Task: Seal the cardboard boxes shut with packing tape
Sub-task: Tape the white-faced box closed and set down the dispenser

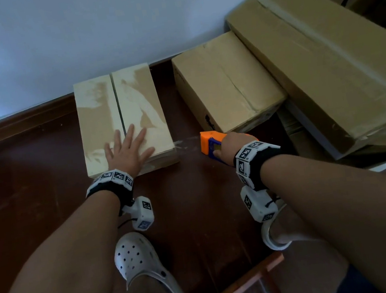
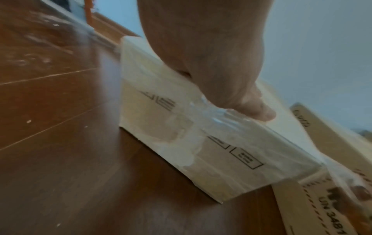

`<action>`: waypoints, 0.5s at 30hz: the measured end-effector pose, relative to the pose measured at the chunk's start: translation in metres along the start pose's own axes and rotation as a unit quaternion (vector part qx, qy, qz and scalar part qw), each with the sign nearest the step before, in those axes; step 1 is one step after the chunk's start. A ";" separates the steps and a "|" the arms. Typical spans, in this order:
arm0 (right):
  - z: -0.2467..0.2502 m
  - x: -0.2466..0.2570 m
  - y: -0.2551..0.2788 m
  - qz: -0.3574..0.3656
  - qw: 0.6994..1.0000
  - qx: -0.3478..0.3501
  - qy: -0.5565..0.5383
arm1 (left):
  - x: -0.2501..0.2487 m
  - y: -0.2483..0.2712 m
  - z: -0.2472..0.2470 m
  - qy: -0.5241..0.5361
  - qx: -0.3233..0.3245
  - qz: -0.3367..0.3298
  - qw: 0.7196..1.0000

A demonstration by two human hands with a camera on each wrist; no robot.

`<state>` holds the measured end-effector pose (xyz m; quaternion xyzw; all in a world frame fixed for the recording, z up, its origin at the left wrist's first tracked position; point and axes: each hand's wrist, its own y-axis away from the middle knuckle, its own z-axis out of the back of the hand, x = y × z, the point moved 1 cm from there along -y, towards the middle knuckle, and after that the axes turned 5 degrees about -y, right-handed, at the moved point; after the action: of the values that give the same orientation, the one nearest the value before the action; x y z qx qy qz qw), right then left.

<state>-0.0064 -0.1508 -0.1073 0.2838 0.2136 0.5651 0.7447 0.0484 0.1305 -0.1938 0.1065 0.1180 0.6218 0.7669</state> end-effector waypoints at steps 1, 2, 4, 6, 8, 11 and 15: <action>-0.001 0.000 0.001 0.000 1.000 -0.001 0.000 | 0.003 0.002 -0.003 0.013 0.000 0.001 1.000; -0.002 0.001 0.001 0.001 1.000 -0.001 0.002 | 0.005 0.004 -0.005 0.029 -0.007 0.001 1.000; -0.002 0.003 0.001 0.005 1.000 0.009 0.007 | 0.005 0.006 -0.006 0.055 -0.038 0.007 0.998; 0.000 0.004 0.002 -0.002 1.000 0.015 -0.005 | 0.005 0.004 -0.004 0.067 -0.067 0.015 0.995; 0.003 0.005 0.004 -0.012 1.000 0.012 -0.025 | 0.005 0.000 0.007 0.060 -0.072 0.016 0.995; 0.005 0.006 0.007 -0.013 0.999 0.007 -0.030 | 0.014 0.008 0.027 0.120 -0.153 0.051 0.980; 0.001 0.009 0.011 0.001 0.999 0.000 -0.039 | 0.029 0.051 0.017 0.421 -0.211 0.309 0.826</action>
<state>-0.0115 -0.1405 -0.0987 0.3057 0.1841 0.5542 0.7520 0.0120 0.1688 -0.1635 -0.2989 0.2561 0.8205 0.4146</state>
